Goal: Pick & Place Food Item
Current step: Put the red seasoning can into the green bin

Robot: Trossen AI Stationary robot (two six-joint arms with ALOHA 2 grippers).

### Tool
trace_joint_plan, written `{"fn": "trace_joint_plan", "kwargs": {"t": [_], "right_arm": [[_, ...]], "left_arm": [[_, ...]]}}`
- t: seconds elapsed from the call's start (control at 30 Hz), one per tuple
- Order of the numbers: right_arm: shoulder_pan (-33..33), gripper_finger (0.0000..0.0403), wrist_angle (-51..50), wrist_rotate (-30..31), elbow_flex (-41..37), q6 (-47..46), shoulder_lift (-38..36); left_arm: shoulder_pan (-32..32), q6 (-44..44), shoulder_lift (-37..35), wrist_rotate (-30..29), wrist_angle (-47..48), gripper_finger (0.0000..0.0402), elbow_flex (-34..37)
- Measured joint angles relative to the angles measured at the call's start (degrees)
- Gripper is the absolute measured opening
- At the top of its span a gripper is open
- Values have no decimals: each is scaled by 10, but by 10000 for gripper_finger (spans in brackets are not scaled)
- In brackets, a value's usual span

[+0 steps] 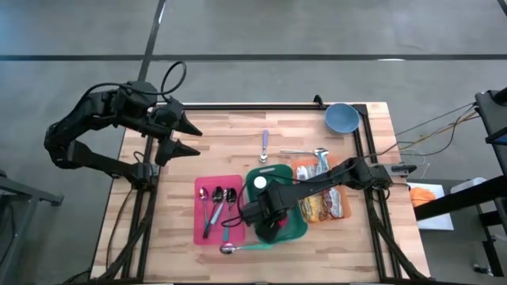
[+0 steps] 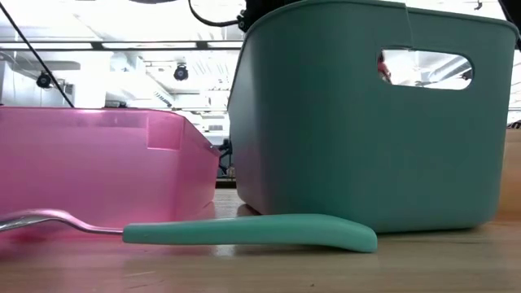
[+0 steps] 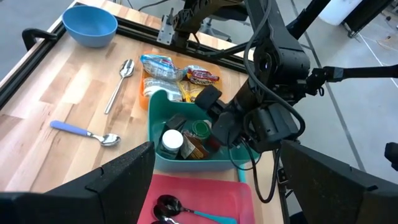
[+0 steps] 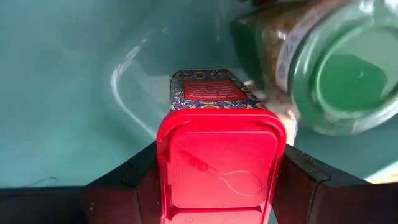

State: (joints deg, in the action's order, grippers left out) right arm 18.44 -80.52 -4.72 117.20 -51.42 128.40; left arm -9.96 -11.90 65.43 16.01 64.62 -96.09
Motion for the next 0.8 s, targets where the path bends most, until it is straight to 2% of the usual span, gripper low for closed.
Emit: {"fn": "trace_joint_plan", "kwargs": {"t": [0.3, 0.8], "right_arm": [[7, 208, 12, 48, -1, 128, -1], [33, 208, 60, 64, -42, 327, -2]], "left_arm": [[0, 1, 0, 0, 0, 347, 0], [0, 8, 0, 0, 1, 347, 0]]}}
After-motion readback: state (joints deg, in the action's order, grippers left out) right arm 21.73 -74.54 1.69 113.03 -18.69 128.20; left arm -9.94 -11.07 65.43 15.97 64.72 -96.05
